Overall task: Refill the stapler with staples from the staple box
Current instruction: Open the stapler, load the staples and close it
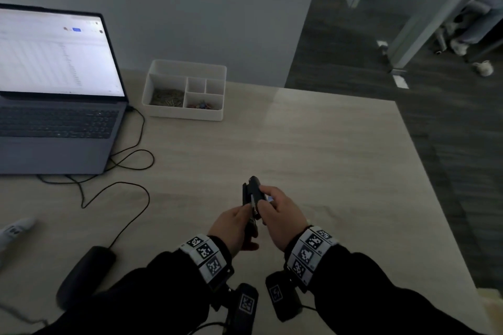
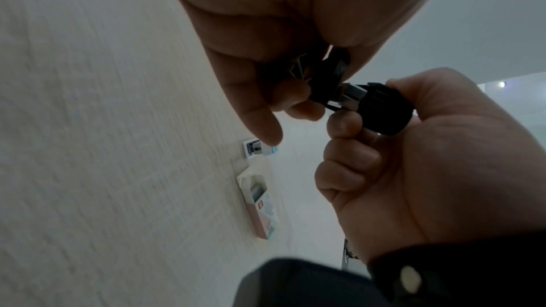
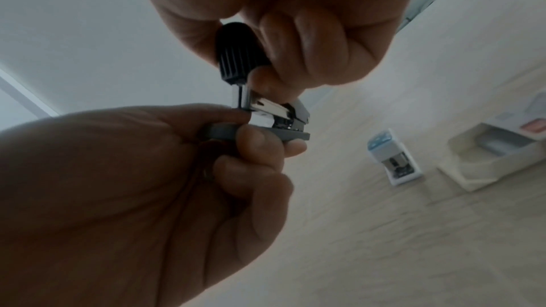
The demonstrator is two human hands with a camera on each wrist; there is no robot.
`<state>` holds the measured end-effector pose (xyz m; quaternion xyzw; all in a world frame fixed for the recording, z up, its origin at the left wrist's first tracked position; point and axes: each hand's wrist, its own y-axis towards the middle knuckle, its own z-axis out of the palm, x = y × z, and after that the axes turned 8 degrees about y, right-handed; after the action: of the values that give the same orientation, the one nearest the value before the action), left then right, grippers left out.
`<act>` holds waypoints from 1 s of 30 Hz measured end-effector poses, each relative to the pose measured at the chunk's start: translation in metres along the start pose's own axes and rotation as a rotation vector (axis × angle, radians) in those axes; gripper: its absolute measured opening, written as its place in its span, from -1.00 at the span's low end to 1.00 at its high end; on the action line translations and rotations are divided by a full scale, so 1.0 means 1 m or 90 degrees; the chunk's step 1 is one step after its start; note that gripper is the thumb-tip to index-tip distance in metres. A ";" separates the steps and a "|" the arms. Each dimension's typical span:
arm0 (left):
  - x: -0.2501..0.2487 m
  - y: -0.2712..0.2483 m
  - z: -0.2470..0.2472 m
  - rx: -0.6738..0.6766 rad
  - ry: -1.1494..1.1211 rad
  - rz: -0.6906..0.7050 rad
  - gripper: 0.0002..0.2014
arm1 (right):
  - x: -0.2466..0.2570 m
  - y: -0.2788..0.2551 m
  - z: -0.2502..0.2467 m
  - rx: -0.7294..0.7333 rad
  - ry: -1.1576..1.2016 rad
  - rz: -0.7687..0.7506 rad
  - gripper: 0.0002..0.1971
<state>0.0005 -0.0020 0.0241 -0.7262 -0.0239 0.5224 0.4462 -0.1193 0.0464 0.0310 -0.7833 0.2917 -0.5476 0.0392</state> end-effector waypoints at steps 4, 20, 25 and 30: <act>0.004 0.000 -0.003 -0.003 0.029 -0.032 -0.71 | -0.003 0.009 -0.025 -0.105 0.135 0.022 -0.65; 0.001 -0.005 -0.009 0.146 0.032 -0.056 -0.69 | -0.019 0.034 -0.078 -0.316 0.443 0.219 -0.39; 0.002 -0.009 -0.012 0.207 0.004 -0.068 -0.72 | -0.029 0.040 -0.079 -0.293 0.478 0.197 -0.74; -0.002 -0.006 -0.011 0.192 -0.048 -0.054 -0.59 | -0.027 0.034 -0.062 -0.225 0.378 0.155 -0.63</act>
<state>0.0109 -0.0059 0.0305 -0.6293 0.0077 0.5276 0.5706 -0.1943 0.0481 0.0202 -0.5442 0.4715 -0.6838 -0.1182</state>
